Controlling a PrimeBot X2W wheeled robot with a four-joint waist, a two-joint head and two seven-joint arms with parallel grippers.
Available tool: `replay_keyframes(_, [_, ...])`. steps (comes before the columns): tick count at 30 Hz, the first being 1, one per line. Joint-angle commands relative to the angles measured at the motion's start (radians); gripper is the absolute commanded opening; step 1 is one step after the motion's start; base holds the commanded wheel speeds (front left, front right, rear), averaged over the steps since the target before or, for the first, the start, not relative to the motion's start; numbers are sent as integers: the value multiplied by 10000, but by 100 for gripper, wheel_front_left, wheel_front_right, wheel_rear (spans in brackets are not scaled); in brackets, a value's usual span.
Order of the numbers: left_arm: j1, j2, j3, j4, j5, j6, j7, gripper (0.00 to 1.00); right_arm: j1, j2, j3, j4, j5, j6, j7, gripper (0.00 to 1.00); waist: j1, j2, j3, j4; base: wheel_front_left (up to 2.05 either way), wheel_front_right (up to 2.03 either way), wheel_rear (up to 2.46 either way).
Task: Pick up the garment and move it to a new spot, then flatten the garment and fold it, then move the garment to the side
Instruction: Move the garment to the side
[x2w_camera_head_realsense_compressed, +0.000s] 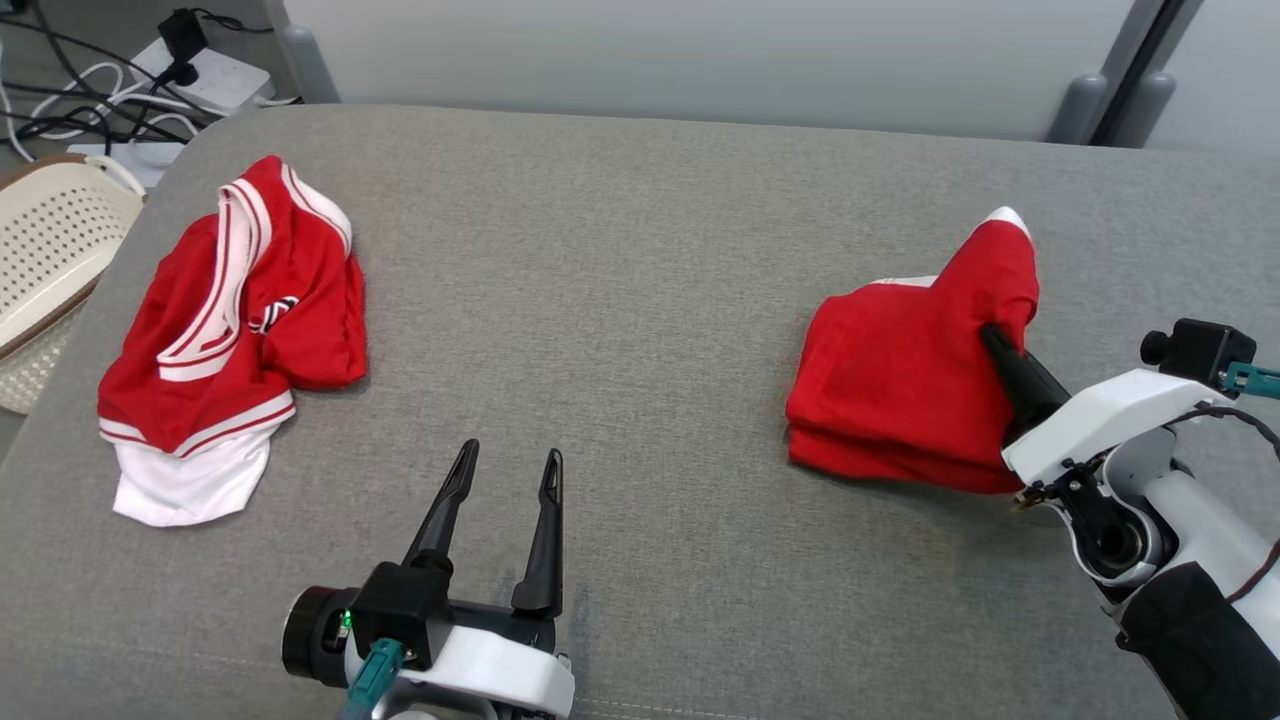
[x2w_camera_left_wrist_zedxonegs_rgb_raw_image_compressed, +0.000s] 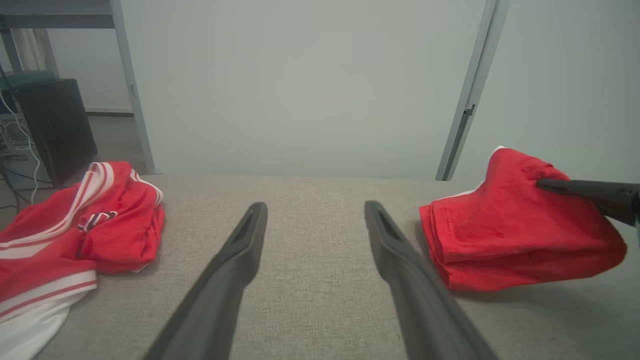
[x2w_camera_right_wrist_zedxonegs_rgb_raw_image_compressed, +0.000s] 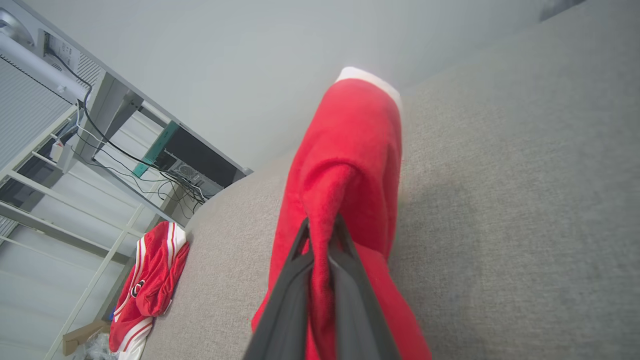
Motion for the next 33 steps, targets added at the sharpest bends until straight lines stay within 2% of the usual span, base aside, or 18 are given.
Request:
replay_keyframes(1, [-400, 20, 344, -285, 11, -8, -59, 100, -168, -112, 133, -278, -96, 2, -170, 0, 0, -1, -41, -193, 0, 0, 0])
replay_keyframes(9, [-545, 20, 319, -249, 116, -145, -59, 100, -221, -400, 782, -500, -65, 2, -767, 0, 0, -1, -20, -1347, 0, 0, 0])
replay_keyframes(16, [-821, 20, 215, -167, 196, -290, -59, 100, -101, -524, 926, -489, 149, 2, -1152, 0, 0, -1, 112, -2496, 0, 0, 0])
replay_keyframes(28, [-1131, 20, 103, -32, 373, -560, -59, 100, 397, -560, 386, -702, 411, 2, -1427, 0, 0, -1, 420, -4400, 0, 0, 0])
replay_keyframes(33, [-1206, 20, 139, 7, 466, -659, -59, 100, 581, -503, 20, -830, 301, 2, -1435, 0, 0, -1, 539, -4910, 0, 0, 0])
